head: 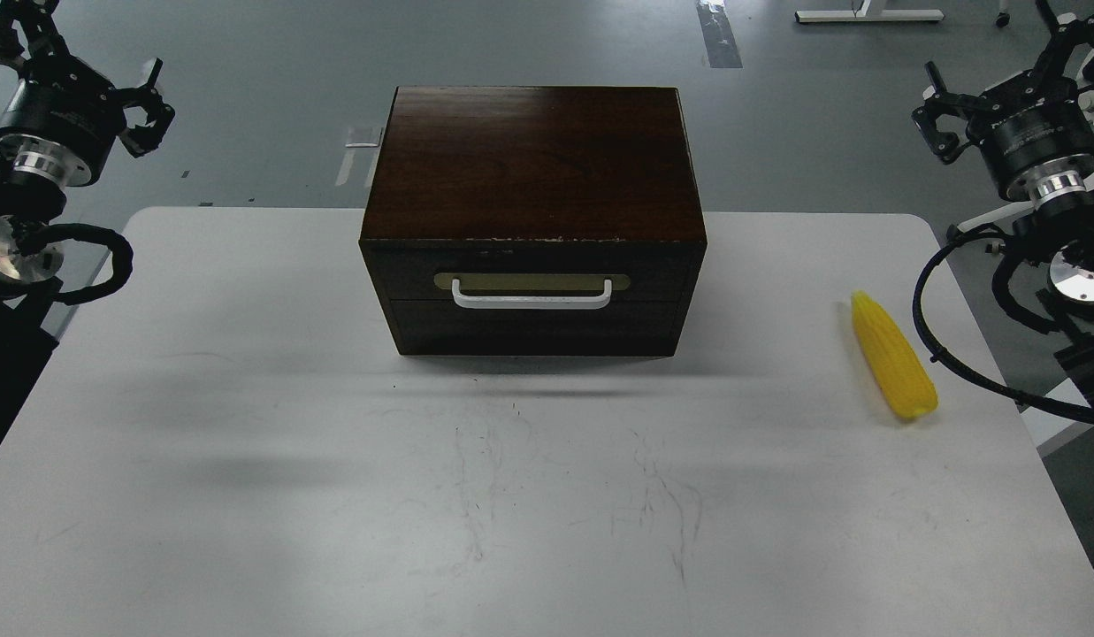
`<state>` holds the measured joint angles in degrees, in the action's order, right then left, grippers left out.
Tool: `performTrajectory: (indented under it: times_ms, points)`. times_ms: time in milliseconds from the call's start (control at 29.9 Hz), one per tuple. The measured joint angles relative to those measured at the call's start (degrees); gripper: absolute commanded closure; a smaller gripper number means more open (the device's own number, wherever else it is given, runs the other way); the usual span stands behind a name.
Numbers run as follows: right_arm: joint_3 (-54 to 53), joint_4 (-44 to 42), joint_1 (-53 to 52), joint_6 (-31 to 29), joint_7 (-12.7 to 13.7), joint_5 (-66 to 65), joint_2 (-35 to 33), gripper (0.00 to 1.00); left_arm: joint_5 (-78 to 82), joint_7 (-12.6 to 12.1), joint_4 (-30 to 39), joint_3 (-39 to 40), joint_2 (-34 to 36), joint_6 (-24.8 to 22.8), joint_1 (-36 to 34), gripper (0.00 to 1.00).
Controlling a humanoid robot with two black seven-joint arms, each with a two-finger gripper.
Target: Put corn in drawer with both arms
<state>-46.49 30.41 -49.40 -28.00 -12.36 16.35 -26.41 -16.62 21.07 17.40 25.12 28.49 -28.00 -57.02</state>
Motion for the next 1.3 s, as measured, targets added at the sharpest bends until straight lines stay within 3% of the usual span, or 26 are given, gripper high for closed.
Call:
performTrajectory:
  times_ms: [334, 568, 669, 936, 1137, 1304]
  points:
    - [-1.0, 0.2, -0.3, 0.0, 0.0, 0.0, -0.2, 0.00, 0.5, -0.7, 0.8, -0.8, 0.5, 0.0, 0.0, 0.03]
    - [-1.3, 0.1, -0.3, 0.0, 0.0, 0.0, -1.2, 0.00, 4.2, -1.1, 2.0, -1.3, 5.7, 0.0, -0.3, 0.07]
    - [-1.4, 0.0, -0.4, 0.0, 0.0, 0.0, -2.2, 0.00, 10.5, -1.1, 2.1, -1.2, 7.7, 0.0, -2.7, 0.18]
    - [-2.1, 0.0, -0.6, 0.0, 0.0, 0.0, -4.6, 0.00, 36.6, -0.5, 4.5, -1.1, 8.3, 0.0, -13.3, 0.12]
    - [-2.2, 0.0, -0.7, 0.0, 0.1, 0.0, -5.7, 0.00, 39.9, -1.1, 13.5, -1.7, 8.9, 0.0, -22.0, 0.17]
    - [-2.8, 0.4, -0.7, 0.0, 0.1, 0.0, -6.3, 0.00, 50.4, -1.2, 34.2, -2.5, 11.6, 0.0, -27.9, 0.17]
